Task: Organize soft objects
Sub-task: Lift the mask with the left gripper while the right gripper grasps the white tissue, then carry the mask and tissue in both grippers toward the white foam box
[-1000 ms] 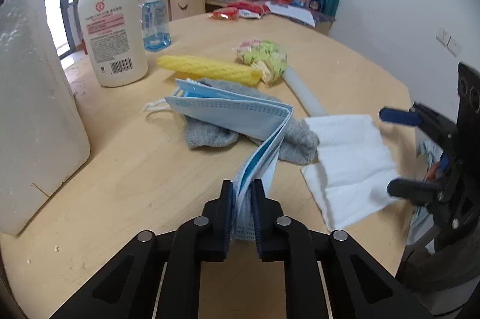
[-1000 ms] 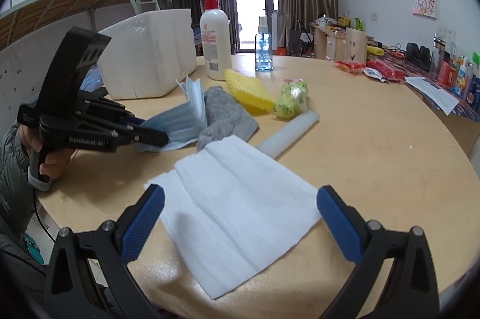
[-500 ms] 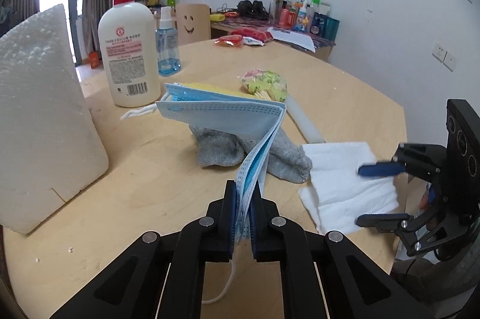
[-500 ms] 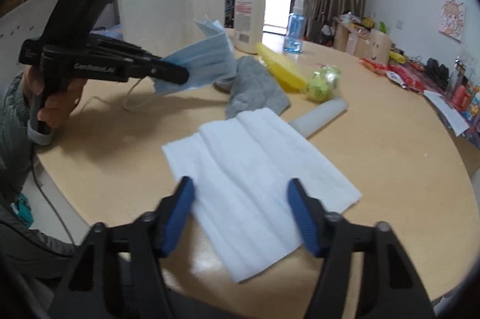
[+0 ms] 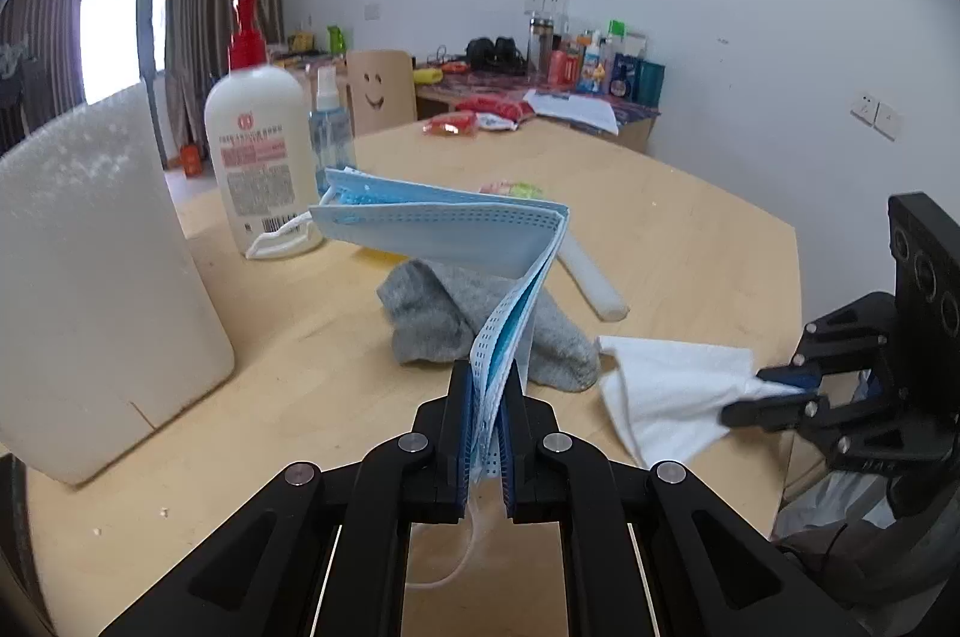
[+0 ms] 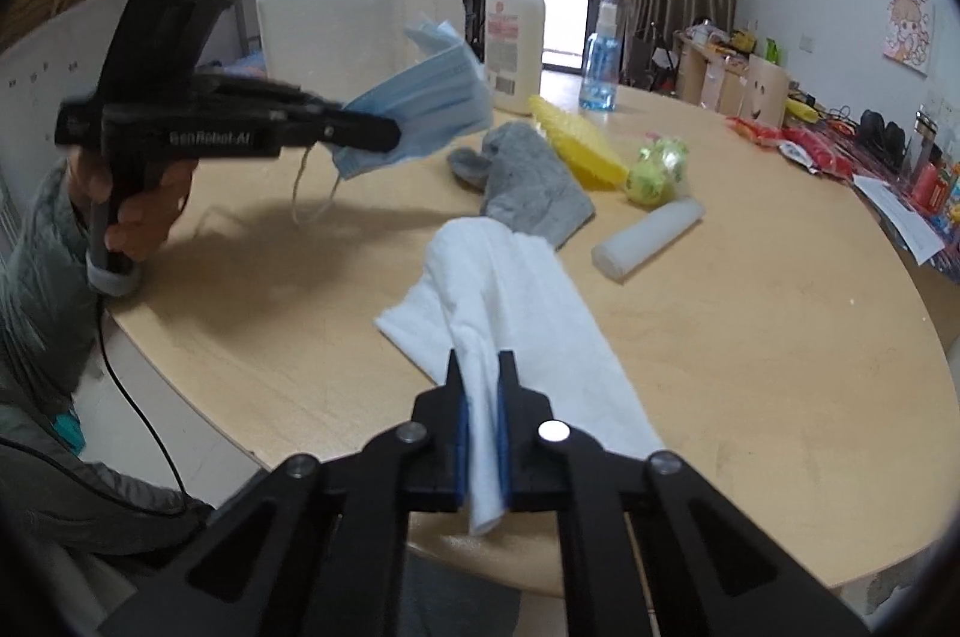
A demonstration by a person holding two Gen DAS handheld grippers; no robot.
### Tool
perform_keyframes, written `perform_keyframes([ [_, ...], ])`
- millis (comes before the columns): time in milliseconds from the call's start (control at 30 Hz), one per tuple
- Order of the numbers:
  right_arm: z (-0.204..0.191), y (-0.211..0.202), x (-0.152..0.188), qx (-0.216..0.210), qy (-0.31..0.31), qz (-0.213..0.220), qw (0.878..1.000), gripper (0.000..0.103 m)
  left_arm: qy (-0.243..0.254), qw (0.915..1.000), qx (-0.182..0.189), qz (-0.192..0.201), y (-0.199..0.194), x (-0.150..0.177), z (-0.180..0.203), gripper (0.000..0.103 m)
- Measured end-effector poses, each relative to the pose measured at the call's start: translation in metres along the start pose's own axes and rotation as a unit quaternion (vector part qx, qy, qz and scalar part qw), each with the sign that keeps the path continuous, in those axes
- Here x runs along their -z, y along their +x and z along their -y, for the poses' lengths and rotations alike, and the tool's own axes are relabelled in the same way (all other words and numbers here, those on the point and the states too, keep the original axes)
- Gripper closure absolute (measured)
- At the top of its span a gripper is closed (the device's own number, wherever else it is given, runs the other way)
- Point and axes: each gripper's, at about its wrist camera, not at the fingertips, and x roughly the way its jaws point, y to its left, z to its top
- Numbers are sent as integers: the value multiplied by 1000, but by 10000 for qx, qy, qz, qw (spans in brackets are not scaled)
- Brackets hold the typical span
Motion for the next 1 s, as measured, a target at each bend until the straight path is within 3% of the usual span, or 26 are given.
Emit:
perform_keyframes([
  [300, 16, -20, -15, -16, 417, 537, 9977, 93, 115, 9990, -153, 396, -24, -3, 22, 95],
  [600, 23, -45, -24, -146, 570, 1035, 9929, 93, 110, 9957, -562, 721, -61, -7, 54, 95],
  [733, 25, -60, -26, -159, 616, 1294, 9895, 93, 52, 9917, -898, 915, -82, -12, 64, 95],
  [800, 24, -66, -28, -173, 625, 1416, 9878, 93, 35, 9867, -1238, 1051, -94, -12, 70, 95],
  [1000, 17, -80, -37, -319, 497, 1755, 9827, 93, -51, 9784, -1616, 1285, -119, -10, 85, 95],
])
